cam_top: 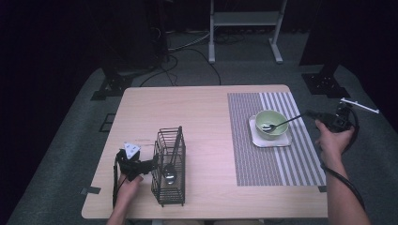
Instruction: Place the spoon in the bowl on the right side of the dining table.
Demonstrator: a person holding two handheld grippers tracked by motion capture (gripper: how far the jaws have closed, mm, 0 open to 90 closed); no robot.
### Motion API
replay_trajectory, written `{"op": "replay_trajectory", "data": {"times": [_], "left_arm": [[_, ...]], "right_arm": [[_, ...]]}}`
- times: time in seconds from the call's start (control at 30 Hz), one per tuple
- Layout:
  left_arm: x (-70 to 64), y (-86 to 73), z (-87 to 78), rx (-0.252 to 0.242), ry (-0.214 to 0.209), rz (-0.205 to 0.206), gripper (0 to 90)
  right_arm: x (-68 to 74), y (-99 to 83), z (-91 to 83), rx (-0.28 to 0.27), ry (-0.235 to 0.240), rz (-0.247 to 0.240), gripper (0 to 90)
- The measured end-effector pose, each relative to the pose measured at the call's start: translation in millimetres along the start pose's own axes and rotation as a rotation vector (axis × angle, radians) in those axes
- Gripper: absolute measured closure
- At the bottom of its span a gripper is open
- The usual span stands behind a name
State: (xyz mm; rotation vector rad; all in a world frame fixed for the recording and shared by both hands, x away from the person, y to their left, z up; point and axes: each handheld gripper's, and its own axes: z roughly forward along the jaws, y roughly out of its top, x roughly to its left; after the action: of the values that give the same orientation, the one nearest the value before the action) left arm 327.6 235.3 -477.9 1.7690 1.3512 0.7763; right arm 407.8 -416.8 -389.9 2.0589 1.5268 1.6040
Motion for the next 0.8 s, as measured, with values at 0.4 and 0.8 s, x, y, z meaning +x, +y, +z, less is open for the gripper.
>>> {"op": "replay_trajectory", "data": {"times": [0.4, 0.8], "left_arm": [[0.0, 0.0, 0.0, -0.001, 0.000, 0.000, 0.0], [-0.6, -0.1, 0.0, -0.001, 0.003, 0.001, 0.0]], "right_arm": [[-10.5, -7.8, 5.7, 0.021, 0.008, 0.023, 87.6], [-18.0, -15.8, 9.3, 0.050, 0.032, 0.036, 84.3]]}}
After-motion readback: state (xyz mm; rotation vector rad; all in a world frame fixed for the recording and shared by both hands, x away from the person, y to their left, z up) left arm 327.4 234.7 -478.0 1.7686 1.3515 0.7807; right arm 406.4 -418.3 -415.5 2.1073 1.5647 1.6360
